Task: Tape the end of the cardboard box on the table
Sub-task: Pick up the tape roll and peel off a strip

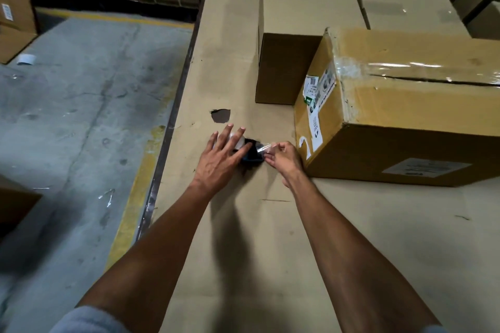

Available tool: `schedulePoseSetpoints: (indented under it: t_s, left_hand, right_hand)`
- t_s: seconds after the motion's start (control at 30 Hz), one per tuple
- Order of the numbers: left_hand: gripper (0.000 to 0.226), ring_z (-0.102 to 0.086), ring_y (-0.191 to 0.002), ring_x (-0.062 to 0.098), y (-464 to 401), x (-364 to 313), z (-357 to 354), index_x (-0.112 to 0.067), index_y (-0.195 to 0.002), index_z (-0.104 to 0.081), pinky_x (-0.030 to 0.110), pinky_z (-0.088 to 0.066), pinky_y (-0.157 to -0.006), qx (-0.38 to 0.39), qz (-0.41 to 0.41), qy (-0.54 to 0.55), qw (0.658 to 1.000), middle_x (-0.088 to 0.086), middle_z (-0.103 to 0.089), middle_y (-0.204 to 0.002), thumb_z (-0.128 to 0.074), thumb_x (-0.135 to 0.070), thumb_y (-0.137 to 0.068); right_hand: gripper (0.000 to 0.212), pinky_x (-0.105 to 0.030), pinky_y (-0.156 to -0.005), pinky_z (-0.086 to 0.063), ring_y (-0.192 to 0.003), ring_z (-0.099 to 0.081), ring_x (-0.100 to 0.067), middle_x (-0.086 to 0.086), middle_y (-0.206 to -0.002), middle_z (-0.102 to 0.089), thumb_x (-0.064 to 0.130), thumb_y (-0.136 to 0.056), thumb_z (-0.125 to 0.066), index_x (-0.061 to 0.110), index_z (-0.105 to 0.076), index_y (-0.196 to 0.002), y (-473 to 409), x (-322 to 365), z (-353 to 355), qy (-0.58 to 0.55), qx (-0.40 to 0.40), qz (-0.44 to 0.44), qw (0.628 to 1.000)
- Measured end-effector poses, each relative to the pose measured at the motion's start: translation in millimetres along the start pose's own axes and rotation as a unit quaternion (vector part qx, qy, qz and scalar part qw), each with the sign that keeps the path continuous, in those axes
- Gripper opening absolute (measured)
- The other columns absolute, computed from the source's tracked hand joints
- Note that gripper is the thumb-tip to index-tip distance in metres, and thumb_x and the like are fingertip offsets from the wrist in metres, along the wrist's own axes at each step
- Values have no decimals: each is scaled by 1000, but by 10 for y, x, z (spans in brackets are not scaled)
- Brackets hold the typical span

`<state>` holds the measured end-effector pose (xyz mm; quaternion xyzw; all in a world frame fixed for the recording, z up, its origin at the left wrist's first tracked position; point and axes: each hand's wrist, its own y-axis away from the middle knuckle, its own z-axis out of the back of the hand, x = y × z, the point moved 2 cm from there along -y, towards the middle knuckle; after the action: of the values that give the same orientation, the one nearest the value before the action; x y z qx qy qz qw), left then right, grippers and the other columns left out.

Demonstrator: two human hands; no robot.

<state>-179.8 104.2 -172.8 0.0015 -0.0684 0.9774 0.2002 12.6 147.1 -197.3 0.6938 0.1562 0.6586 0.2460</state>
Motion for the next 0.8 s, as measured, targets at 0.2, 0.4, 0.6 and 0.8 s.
schedulePoseSetpoints:
  t_s: [0.2,0.4,0.6,0.8]
  left_hand:
    - [68,-9,-166,39,-394,240,-41,-27,-155,-53,59,-20,-131,1,-7,1,1000,13,-19,-178,-61,-12,-89]
    - [72,-6,-166,40,-568,305,-28,-26,-160,-48,63,-17,-130,19,3,10,1000,13,-16,-179,-66,-20,-90]
    - [81,-2,-166,42,-489,233,59,-33,-170,-24,64,-9,-131,17,41,-37,998,11,-3,-181,-51,-23,-94]
    - [82,-6,-166,35,-237,-43,340,-23,-170,-20,57,-13,-132,27,107,-14,994,7,-6,-181,-58,-24,-97]
  right_hand:
    - [23,-32,-81,-59,-107,-69,-36,-26,-119,-68,15,-112,-37,10,-57,-101,-342,208,-73,-43,-23,-25,998]
    - [24,-27,-78,-58,-116,-69,-39,-28,-126,-67,13,-112,-33,4,-54,-119,-456,339,-73,-36,-30,-5,999]
    - [16,-42,-102,-57,-106,-72,-23,-2,-110,-75,19,-102,-51,25,-66,-102,-321,341,-14,116,-105,58,986]
    - [30,-31,-93,-47,-116,-64,-29,-3,-129,-71,19,-107,-42,25,-65,-126,277,635,16,293,-115,148,938]
